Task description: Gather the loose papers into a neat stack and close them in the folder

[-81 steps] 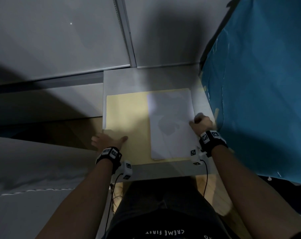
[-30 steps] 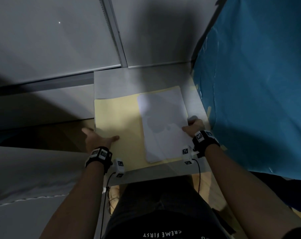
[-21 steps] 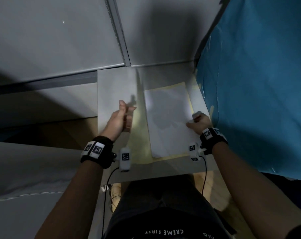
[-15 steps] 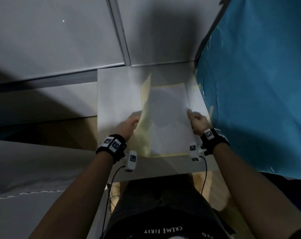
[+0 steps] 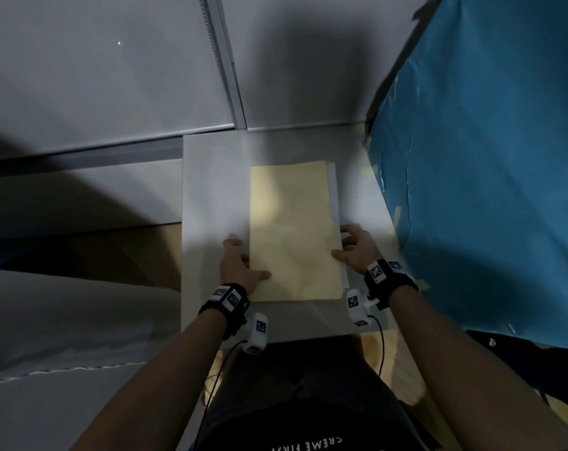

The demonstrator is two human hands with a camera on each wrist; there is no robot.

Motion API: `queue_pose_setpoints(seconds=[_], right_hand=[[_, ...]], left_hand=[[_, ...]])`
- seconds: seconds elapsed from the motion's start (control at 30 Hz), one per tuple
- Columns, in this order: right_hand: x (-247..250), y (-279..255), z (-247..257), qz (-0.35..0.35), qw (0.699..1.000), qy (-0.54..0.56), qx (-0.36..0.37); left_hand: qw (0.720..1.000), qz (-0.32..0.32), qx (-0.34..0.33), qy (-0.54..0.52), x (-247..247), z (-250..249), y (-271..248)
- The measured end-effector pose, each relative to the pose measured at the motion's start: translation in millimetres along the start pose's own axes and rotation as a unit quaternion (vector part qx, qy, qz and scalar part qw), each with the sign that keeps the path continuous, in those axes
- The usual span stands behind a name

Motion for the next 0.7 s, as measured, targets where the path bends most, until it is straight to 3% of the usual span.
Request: queue_pose_setpoints(seconds=[0.17,0.33,0.53,0.7], right_hand=[[-34.2,34.3,38.5,-0.013,1.000,-0.010,0.024],[-83.3,82.5,68.5,0.032,0.999,0.025,0.008],[-113.0,110.6,83.2,0.071,0.997,-0.002,0.009],[-108.9,105.2,81.2,0.084,0.996,-0.010,0.007]], left_hand=[[0.996,-0.077,0.000,-0.041,46.6,-3.8,5.2],[0.987,-0.145,0.027,-0.063,90.9,-3.9,28.4],[0.985,-0.161,0.020,-0.064,111.1,-9.0,44.6],[0.982,-0.164,0.022,-0.093,114.5,-11.5,40.0]])
Point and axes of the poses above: each hand's wrist, its own y-axis towards the middle knuckle, its own x-axis out of the back of the hand, z = x × y, the point moved 6 cm from there along y, towards the middle knuckle, and after that the axes turned 10 degrees about x, right-handed, at the moved point
